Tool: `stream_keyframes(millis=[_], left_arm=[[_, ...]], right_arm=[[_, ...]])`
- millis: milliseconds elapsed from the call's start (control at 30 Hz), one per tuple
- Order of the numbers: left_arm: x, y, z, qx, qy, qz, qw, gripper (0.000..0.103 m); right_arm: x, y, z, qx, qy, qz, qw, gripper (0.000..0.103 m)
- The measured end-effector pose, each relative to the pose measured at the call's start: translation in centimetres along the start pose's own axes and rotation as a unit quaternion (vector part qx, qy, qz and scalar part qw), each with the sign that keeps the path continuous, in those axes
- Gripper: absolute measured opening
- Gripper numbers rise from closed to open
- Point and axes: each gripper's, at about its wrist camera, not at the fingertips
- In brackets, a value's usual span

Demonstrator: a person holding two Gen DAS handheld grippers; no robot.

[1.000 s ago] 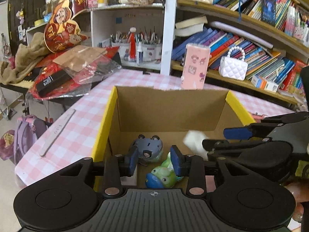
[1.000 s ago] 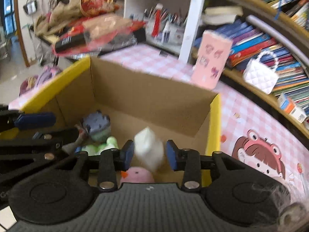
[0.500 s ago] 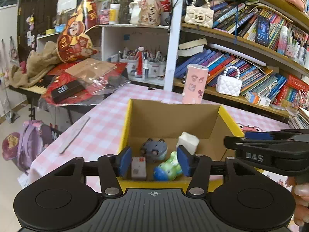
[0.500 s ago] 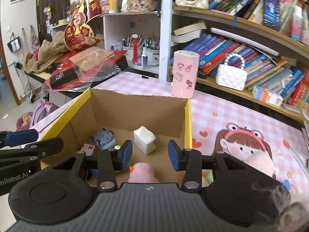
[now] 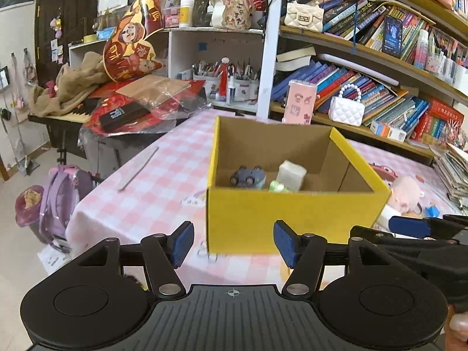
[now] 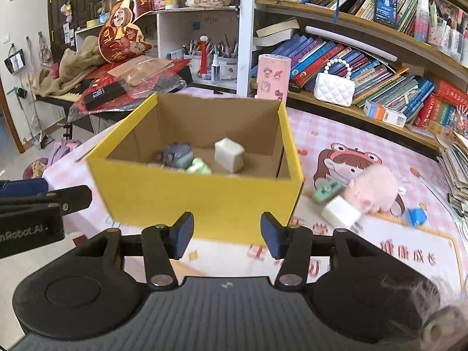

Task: Organize objects
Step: 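Withdraw both open tools from the box toward the pig plush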

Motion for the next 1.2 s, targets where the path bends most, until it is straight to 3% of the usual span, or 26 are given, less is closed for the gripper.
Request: stream_keyframes(millis=[300, 700, 1200], left_arm=[[-2.6, 3.5, 0.5, 0.000, -0.004, 0.022, 0.9997, 0.062], [-4.9, 6.4, -0.9, 0.024, 0.022, 0.039, 0.9987, 0.071], [-4.1, 6.8, -4.5, 0.071, 0.058, 0.059, 0.9940, 0.089]], right_arm=[[-3.4, 4.3, 1.1, 0.019, 0.017, 0.013, 1.000, 0.057], [-6.6, 8.0, 0.7, 0.037, 0.043, 0.027, 0.998, 0.063], [-8.1, 9.8, -2.6, 0.080, 0.100, 0.039, 0.991, 0.073]])
Point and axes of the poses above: each gripper's, at about its wrist camera, not at the fingertips, and x roughly the way its jaws point, z to its left, y to its underside, and after that the axes turned 2 degrees about x, right-handed
